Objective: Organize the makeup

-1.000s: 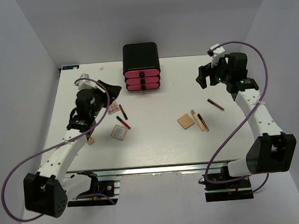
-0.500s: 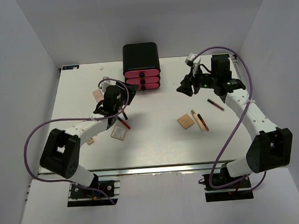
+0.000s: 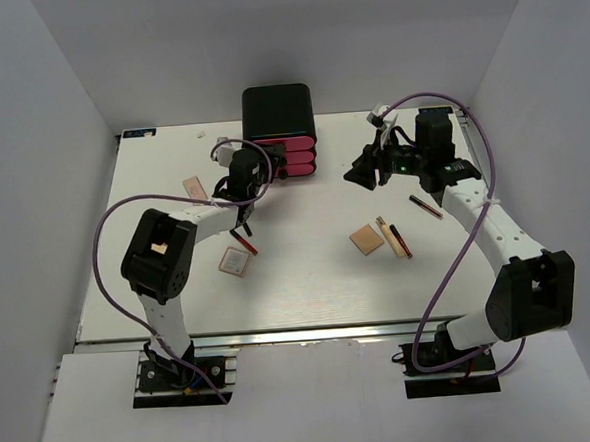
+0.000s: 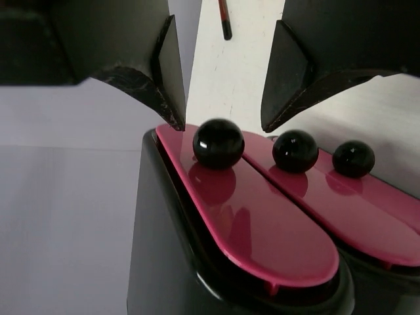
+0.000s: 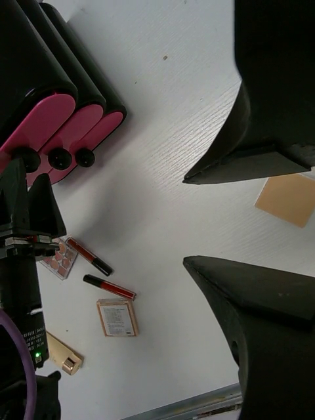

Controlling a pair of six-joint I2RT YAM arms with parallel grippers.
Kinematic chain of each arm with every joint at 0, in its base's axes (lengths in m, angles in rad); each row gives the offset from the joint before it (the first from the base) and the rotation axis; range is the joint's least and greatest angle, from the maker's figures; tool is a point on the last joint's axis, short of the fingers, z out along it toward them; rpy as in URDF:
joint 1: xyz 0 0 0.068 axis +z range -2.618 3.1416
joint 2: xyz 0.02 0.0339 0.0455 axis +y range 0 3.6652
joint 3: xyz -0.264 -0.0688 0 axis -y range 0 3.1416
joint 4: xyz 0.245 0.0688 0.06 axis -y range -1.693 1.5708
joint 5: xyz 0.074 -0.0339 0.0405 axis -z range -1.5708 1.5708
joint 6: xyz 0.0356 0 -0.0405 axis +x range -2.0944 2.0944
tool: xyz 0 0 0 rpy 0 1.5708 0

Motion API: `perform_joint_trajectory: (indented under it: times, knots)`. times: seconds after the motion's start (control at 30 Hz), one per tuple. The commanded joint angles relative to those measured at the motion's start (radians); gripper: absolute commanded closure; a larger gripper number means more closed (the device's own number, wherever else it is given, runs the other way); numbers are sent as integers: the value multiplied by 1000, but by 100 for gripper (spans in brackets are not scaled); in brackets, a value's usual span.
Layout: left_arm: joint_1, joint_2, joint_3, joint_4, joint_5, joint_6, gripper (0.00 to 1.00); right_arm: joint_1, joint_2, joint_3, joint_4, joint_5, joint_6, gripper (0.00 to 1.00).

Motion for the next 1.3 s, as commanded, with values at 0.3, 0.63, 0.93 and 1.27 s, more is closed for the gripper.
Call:
perform_joint_trajectory:
  times: [0.3, 0.63, 0.93, 1.27]
  knots:
    - [-5, 60, 100, 12, -88, -26, 57, 6, -25, -33, 47, 26, -3, 45]
    - [-8, 31, 25, 58, -50, -36, 83, 6, -25, -41, 44, 41, -20, 44]
    - [-59, -206, -274, 121, -41, -33, 85, 6, -17, -62, 53, 43, -18, 42]
    - [-64, -251, -307, 98, 5, -16, 44, 5, 9, -59, 22, 57, -54, 28]
